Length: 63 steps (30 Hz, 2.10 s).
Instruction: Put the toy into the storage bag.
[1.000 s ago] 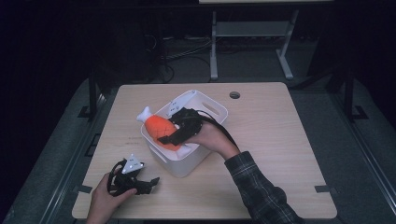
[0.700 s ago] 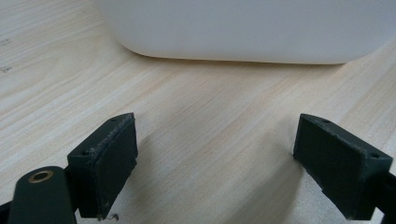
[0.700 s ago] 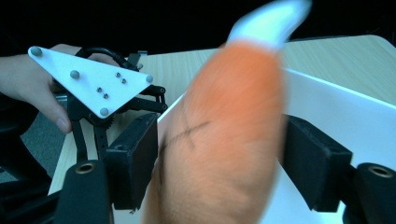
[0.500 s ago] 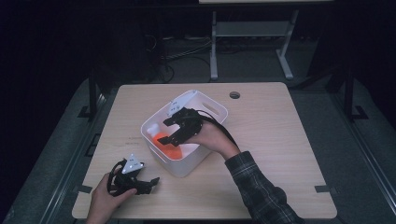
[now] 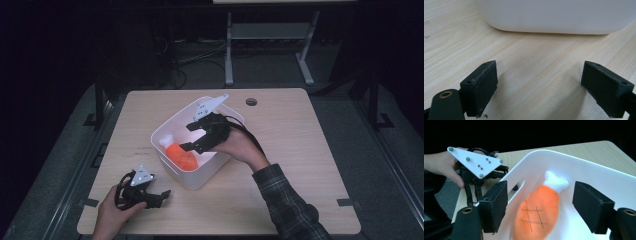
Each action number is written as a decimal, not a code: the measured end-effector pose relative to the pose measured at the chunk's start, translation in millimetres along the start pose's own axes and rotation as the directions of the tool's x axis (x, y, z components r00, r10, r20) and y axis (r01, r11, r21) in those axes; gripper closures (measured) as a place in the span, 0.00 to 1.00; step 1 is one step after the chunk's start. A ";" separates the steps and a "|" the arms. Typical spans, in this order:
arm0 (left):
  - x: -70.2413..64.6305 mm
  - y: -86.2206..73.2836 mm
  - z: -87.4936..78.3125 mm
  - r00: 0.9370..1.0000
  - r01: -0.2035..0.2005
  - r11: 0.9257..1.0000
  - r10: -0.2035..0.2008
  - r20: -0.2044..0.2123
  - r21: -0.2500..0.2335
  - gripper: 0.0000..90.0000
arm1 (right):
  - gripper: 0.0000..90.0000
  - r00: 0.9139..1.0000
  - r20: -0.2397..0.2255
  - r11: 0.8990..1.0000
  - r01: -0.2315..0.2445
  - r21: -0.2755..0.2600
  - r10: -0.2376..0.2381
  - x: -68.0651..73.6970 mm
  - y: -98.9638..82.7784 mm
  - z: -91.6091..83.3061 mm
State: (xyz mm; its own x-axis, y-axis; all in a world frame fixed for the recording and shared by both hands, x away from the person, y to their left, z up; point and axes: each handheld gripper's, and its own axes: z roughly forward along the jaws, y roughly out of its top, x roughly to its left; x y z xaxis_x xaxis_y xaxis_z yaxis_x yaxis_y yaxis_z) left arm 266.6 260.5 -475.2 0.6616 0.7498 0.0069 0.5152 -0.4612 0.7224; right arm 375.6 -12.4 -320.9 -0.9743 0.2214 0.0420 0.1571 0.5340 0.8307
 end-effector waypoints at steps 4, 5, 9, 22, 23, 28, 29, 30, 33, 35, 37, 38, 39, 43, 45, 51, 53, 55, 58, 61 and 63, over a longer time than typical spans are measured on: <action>-0.1 0.0 0.1 1.000 0.001 1.000 -0.001 0.000 -0.001 0.14 | 0.30 1.000 0.022 1.000 -0.004 -0.005 0.004 -3.2 -6.6 -12.0; -0.1 0.0 0.1 1.000 0.002 1.000 -0.002 0.000 -0.001 0.14 | 0.30 1.000 0.025 1.000 -0.009 -0.006 0.009 -3.4 -7.8 -14.3; 0.0 0.0 0.0 1.000 0.001 1.000 -0.001 0.001 0.000 0.14 | 0.29 0.998 0.054 1.000 -0.025 -0.006 0.026 -6.2 -15.9 -28.0; -0.1 0.0 -0.1 1.000 0.001 1.000 -0.001 0.000 0.000 0.14 | 0.27 0.989 0.123 0.996 -0.075 -0.040 0.079 -14.5 -43.0 -67.6; 0.0 0.0 -0.1 1.000 0.001 1.000 -0.001 0.000 0.000 0.14 | 0.27 0.988 0.127 0.996 -0.079 -0.042 0.084 -14.5 -44.4 -69.6; 0.0 0.0 -0.1 1.000 0.001 1.000 -0.001 0.000 0.001 0.14 | 0.26 0.983 0.149 0.994 -0.098 -0.051 0.105 -13.9 -54.7 -82.2; 0.0 0.0 -0.1 1.000 0.001 1.000 -0.001 0.000 0.000 0.14 | 0.25 0.982 0.155 0.994 -0.099 -0.053 0.106 -13.8 -57.0 -84.5; 0.0 0.0 -0.1 1.000 0.000 1.000 0.000 0.000 0.001 0.14 | 0.25 0.981 0.161 0.993 -0.103 -0.058 0.111 -13.5 -59.3 -86.9; 0.0 0.0 -0.2 1.000 0.000 1.000 0.000 0.000 0.001 0.14 | 0.24 0.977 0.171 0.991 -0.114 -0.067 0.124 -12.5 -67.0 -95.0; 0.0 0.0 -0.1 1.000 0.001 1.000 -0.001 0.000 0.001 0.14 | 0.23 0.975 0.178 0.990 -0.121 -0.074 0.132 -11.3 -71.9 -99.6; -0.1 0.0 -0.1 1.000 0.001 1.000 -0.001 -0.001 0.000 0.14 | 0.23 0.975 0.180 0.990 -0.121 -0.077 0.133 -10.8 -74.4 -101.8; 0.0 0.0 -0.1 1.000 0.001 1.000 -0.001 -0.001 0.000 0.14 | 0.22 0.972 0.188 0.988 -0.128 -0.080 0.141 -9.4 -79.6 -105.8; 0.0 0.0 -0.1 1.000 0.001 1.000 -0.001 0.000 0.000 0.14 | 0.22 0.971 0.190 0.988 -0.131 -0.080 0.144 -9.1 -81.7 -107.4; 0.0 0.1 -0.1 1.000 0.000 1.000 0.000 0.000 0.001 0.14 | 0.21 0.966 0.202 0.985 -0.150 -0.083 0.164 -7.4 -93.7 -115.7; 0.0 0.1 -0.1 1.000 0.001 1.000 -0.001 0.000 0.001 0.14 | 0.21 0.962 0.209 0.983 -0.161 -0.085 0.175 -5.9 -100.2 -120.0; 0.1 0.1 -0.1 1.000 0.001 1.000 -0.001 0.000 0.001 0.14 | 0.21 0.951 0.225 0.977 -0.192 -0.097 0.210 0.3 -121.2 -128.9; 0.0 0.1 -0.1 1.000 0.001 1.000 -0.001 0.000 0.001 0.14 | 0.20 0.948 0.229 0.974 -0.203 -0.102 0.221 2.4 -129.0 -130.3; 0.0 0.0 -0.1 1.000 0.001 1.000 -0.001 0.000 0.000 0.14 | 0.20 0.944 0.235 0.972 -0.212 -0.100 0.230 4.2 -137.1 -130.8; -0.3 -0.3 -0.4 1.000 0.002 1.000 -0.002 0.000 0.001 0.14 | 0.19 0.937 0.243 0.967 -0.236 -0.095 0.252 7.9 -150.8 -131.4; -0.3 -0.4 -0.6 1.000 0.001 1.000 -0.001 0.000 0.001 0.14 | 0.18 0.931 0.250 0.963 -0.250 -0.097 0.267 10.6 -161.4 -131.7; -0.4 -0.4 -0.5 1.000 0.002 1.000 -0.002 -0.001 0.001 0.14 | 0.18 0.928 0.254 0.961 -0.257 -0.099 0.274 11.7 -164.8 -131.9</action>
State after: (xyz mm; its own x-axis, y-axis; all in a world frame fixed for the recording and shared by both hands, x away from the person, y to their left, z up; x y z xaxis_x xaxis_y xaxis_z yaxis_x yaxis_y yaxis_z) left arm 265.8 260.6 -475.1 0.6604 0.7509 0.0062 0.5166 -0.4603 0.7220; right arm 317.0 -205.5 -384.1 -0.8196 0.5590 0.1256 0.3855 0.3760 0.8426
